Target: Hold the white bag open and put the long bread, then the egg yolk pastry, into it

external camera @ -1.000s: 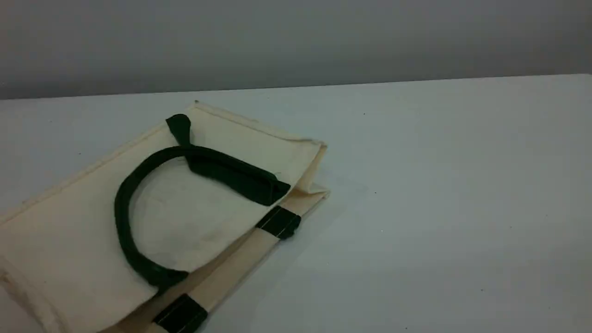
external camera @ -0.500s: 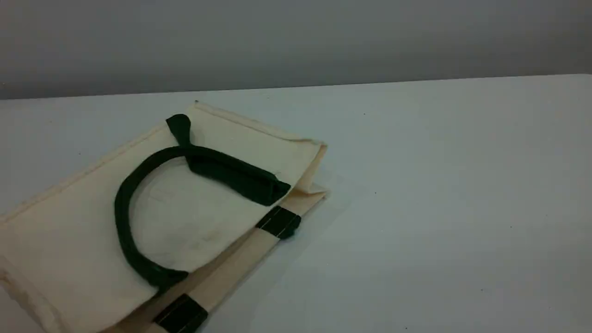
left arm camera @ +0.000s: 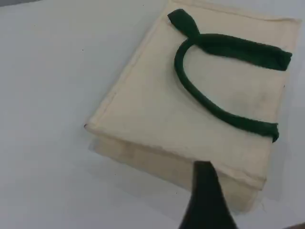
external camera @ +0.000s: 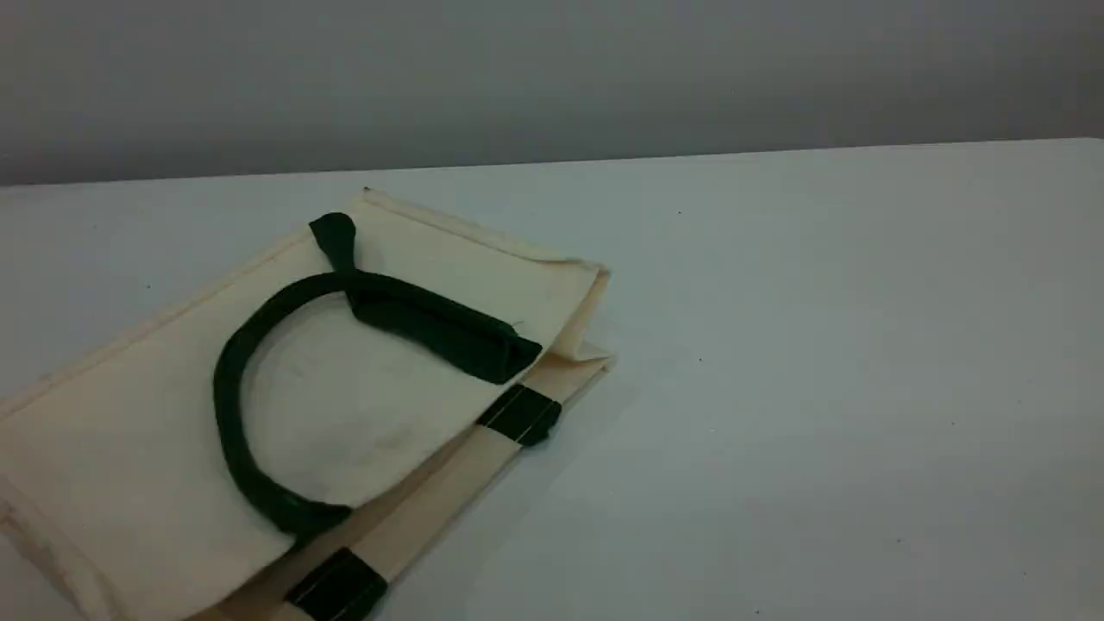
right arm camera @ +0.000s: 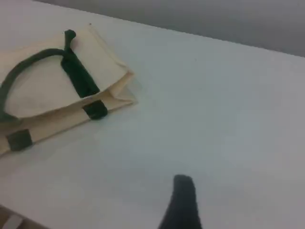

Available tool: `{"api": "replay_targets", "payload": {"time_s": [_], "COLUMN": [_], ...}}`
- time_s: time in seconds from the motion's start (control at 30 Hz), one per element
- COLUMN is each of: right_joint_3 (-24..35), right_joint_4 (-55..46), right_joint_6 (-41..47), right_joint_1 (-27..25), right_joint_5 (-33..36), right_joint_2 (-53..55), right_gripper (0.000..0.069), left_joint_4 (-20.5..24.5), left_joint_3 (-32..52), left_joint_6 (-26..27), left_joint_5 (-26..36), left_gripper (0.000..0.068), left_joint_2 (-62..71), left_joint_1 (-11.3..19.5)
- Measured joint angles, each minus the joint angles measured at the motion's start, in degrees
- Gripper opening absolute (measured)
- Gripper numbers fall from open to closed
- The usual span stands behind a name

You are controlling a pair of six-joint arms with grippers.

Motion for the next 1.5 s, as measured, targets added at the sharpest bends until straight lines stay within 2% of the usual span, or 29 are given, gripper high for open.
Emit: {"api": "replay_targets", "payload": {"time_s": [0.1, 0.33, 0.47, 1.5], "right_joint_3": [0.0, 0.0, 0.0, 0.0], "right_joint_4": [0.15, 0.15, 0.15, 0.42], "right_joint_6": [0.0, -0.05, -0.05, -0.05], "right_joint_1": [-3.03, -17.9, -23.4, -23.86], "right_joint_5": [0.0, 0.0, 0.0, 0.0], "right_joint_2": [0.0, 0.0, 0.0, 0.0], "right_gripper": [0.0534, 0.0534, 0.0534, 0.0534], "left_joint_4": [-0.06, -0.06, -0.31, -0.26], "left_joint_3": [0.0, -0.04, -0.12, -0.12], "left_joint_6": [0.0, 0.0, 0.0, 0.0], "left_joint_5": [0.0, 0.0, 0.07, 0.07], "left_gripper": [0.044, 0.044, 0.044, 0.044], "left_joint_2": [0.0, -1.92, -2.74, -2.68], "left_joint_1": [0.34, 5.66, 5.83, 5.13]}}
